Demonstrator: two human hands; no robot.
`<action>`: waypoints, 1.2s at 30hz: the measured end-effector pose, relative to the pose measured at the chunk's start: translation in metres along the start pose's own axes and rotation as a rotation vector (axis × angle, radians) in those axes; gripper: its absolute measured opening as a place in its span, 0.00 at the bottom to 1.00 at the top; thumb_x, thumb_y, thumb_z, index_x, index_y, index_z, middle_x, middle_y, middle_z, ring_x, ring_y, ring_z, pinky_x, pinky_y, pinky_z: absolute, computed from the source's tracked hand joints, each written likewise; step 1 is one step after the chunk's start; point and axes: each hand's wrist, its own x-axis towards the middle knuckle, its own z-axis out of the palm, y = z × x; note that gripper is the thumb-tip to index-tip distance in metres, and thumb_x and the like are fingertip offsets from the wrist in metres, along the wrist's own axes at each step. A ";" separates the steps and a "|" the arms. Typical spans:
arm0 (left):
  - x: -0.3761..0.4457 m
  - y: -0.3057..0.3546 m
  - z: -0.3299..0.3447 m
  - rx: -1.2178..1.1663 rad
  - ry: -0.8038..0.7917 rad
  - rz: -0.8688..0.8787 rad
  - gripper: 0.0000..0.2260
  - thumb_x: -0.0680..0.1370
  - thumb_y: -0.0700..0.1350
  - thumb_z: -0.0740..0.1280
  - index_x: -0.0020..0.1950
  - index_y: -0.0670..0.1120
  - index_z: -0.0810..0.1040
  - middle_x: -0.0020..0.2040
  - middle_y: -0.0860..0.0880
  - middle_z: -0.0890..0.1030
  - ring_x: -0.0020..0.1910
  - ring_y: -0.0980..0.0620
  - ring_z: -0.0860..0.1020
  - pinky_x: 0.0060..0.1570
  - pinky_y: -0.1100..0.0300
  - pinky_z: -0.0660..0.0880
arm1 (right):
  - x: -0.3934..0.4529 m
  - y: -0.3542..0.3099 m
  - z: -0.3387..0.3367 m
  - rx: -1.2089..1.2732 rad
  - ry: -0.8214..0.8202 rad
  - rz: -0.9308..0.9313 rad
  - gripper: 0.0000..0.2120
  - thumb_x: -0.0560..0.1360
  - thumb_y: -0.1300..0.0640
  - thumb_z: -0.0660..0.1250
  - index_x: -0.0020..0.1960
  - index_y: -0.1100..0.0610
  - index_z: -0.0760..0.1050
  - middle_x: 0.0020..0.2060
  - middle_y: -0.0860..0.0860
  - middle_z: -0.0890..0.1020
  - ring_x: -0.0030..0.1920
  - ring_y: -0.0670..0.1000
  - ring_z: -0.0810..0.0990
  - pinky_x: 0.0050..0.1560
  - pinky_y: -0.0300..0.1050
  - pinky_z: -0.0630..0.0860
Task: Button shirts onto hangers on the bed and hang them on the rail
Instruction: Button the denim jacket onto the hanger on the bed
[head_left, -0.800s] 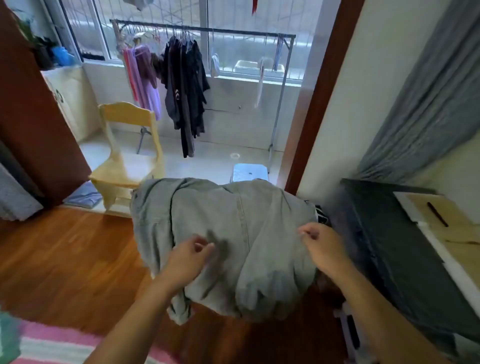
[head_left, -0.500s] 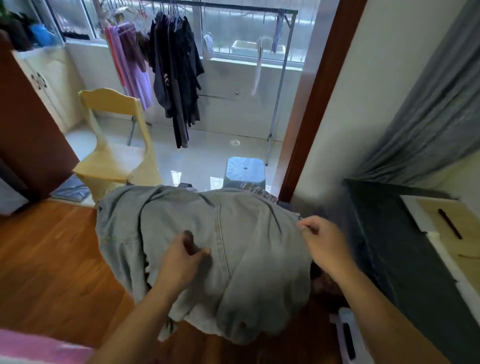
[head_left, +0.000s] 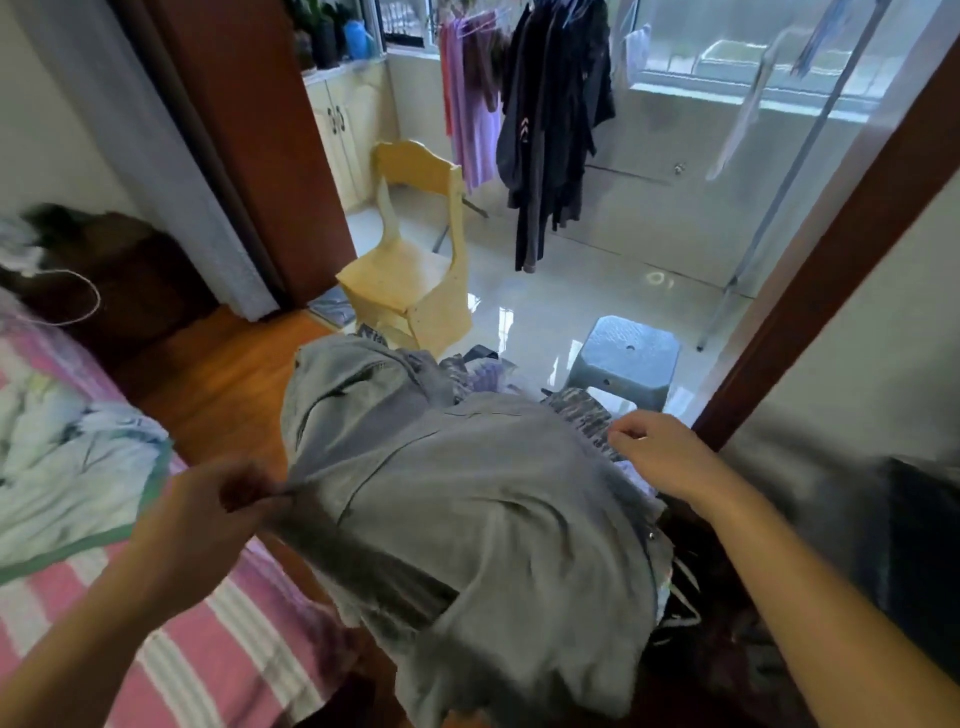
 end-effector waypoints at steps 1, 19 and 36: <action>-0.004 -0.005 -0.006 -0.033 0.073 -0.053 0.11 0.72 0.38 0.77 0.36 0.51 0.80 0.31 0.54 0.80 0.35 0.47 0.79 0.39 0.52 0.74 | 0.001 0.001 0.003 -0.013 -0.037 -0.015 0.12 0.80 0.57 0.63 0.49 0.65 0.79 0.47 0.60 0.83 0.50 0.61 0.81 0.47 0.47 0.74; -0.075 0.063 0.111 -0.588 -0.376 -0.230 0.10 0.83 0.42 0.66 0.55 0.54 0.85 0.51 0.53 0.86 0.53 0.51 0.83 0.59 0.52 0.79 | -0.011 0.000 0.004 0.025 -0.104 -0.070 0.16 0.79 0.50 0.68 0.37 0.57 0.72 0.33 0.50 0.75 0.36 0.53 0.74 0.38 0.47 0.66; -0.123 0.047 0.069 -0.930 0.004 -0.506 0.05 0.80 0.41 0.69 0.52 0.43 0.85 0.48 0.37 0.86 0.45 0.40 0.86 0.48 0.42 0.83 | -0.105 -0.083 0.037 0.079 -0.536 -0.511 0.20 0.82 0.61 0.65 0.69 0.41 0.74 0.59 0.38 0.80 0.54 0.39 0.80 0.58 0.43 0.77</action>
